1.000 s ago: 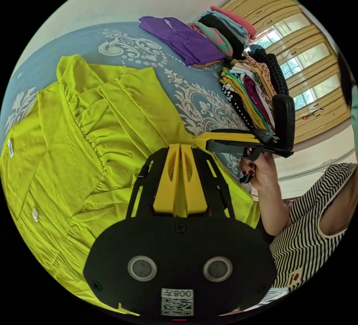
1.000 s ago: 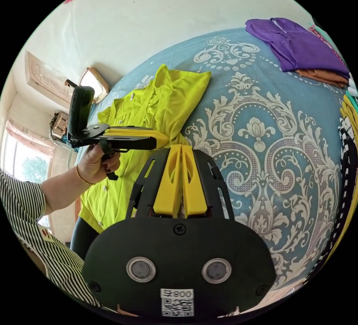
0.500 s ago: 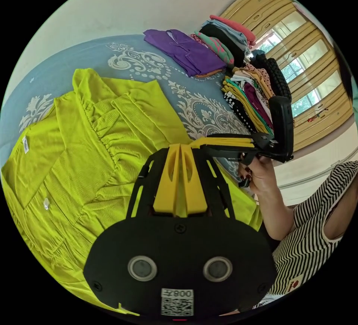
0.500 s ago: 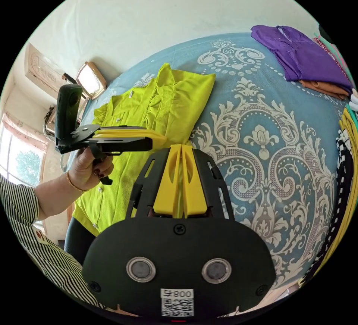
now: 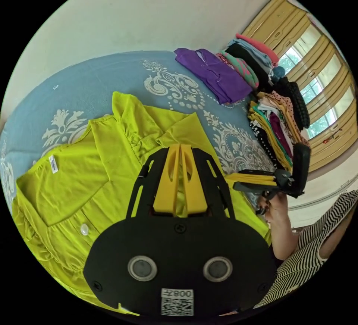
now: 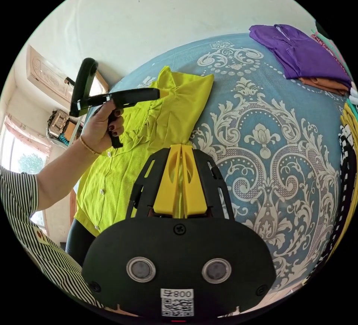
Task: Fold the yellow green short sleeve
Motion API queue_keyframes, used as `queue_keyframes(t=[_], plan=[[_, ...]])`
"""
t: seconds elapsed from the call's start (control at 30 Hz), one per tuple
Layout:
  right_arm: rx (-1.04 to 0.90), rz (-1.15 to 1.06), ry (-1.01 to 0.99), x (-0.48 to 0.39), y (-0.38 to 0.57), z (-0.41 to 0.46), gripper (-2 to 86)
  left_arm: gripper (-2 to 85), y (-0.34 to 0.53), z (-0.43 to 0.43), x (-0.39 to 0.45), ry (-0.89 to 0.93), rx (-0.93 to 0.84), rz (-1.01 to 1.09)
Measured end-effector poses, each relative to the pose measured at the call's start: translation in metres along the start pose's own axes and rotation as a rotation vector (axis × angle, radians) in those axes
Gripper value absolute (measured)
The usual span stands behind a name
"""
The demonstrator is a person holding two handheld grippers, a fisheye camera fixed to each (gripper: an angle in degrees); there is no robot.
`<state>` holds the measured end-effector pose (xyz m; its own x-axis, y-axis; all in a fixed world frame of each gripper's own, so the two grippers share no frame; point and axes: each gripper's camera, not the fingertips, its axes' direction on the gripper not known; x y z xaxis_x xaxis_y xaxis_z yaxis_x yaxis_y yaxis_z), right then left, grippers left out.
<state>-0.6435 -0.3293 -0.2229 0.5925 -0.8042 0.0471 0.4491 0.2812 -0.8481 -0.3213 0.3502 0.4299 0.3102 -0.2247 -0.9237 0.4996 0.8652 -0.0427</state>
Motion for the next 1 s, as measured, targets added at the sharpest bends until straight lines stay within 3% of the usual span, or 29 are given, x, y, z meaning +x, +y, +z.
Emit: queue_keyframes(t=[0.13,0.23,0.33,0.47,0.63,1.0], plan=[[0.065,0.020,-0.043,0.001,0.001,-0.007,0.0,0.3,0.103,-0.043,-0.032,0.223,0.063,-0.130],[0.095,0.021,-0.040,0.001,0.002,-0.009,0.1,0.4,0.192,-0.080,-0.063,0.284,0.088,-0.278],[0.140,0.052,-0.108,0.009,0.004,-0.012,0.1,0.8,0.286,-0.136,-0.099,0.219,0.143,-0.454],[0.181,0.135,-0.110,0.021,0.010,-0.024,0.0,2.6,0.422,-0.231,-0.158,-0.013,0.291,-0.774],[0.219,0.198,-0.079,0.003,0.007,-0.038,0.1,7.0,0.547,-0.294,-0.225,-0.084,0.466,-1.016],[0.002,0.004,-0.176,-0.169,-0.080,0.052,0.1,6.4,0.656,-0.296,-0.307,0.029,0.526,-1.012]])
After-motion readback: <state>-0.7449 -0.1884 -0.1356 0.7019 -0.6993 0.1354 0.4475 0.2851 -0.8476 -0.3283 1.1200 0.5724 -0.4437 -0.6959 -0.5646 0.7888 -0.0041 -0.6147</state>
